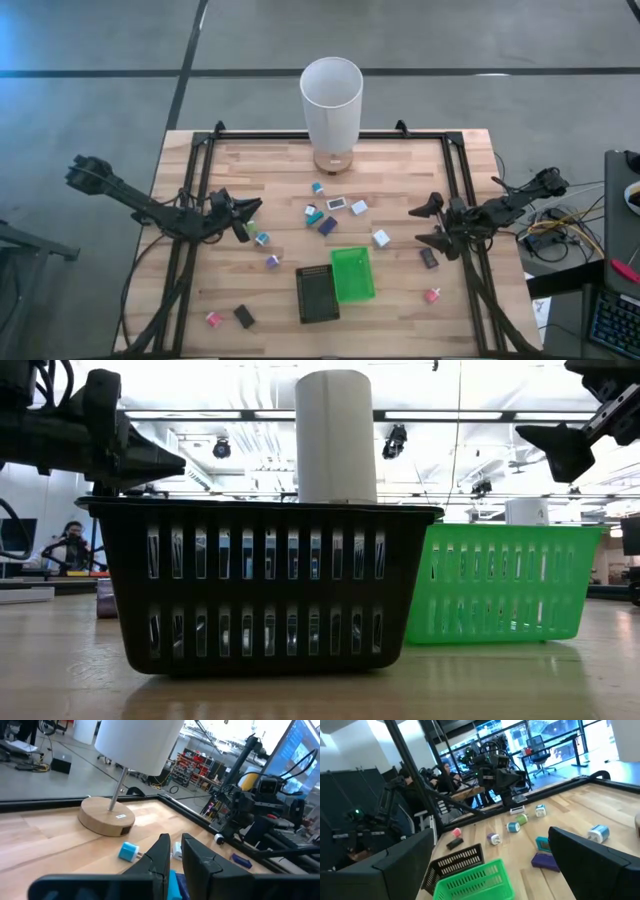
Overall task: Pick & Place Office items
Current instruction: Put the bottom white charger adapter into the green bin
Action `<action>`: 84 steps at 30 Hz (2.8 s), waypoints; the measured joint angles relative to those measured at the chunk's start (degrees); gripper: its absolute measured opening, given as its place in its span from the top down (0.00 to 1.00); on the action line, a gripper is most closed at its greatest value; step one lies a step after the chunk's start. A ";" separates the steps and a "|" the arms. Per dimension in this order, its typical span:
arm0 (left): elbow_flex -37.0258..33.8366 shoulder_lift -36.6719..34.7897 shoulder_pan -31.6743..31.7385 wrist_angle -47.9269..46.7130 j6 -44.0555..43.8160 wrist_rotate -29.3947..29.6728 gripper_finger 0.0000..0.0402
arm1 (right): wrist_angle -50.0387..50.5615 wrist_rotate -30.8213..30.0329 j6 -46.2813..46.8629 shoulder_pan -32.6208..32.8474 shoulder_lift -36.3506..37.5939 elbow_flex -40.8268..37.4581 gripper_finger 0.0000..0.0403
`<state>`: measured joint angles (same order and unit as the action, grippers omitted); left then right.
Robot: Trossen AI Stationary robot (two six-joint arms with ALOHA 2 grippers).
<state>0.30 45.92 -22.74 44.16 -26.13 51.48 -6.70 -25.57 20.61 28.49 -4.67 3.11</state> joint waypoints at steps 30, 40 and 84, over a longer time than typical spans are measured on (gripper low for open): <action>26.46 0.45 0.02 -32.89 8.83 -22.66 0.86 | 57.52 -7.91 44.15 -0.05 -37.93 36.72 0.05; 30.91 0.13 0.07 -36.97 11.29 -16.50 0.86 | 82.65 6.60 54.13 -4.36 -69.36 61.89 0.05; 32.69 -1.95 0.06 -40.39 19.50 -16.74 0.86 | 47.62 16.64 45.19 -18.14 -89.35 48.21 0.05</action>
<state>32.99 43.97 -22.68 3.77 -6.63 34.74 40.92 -8.93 65.80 10.35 -94.02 51.33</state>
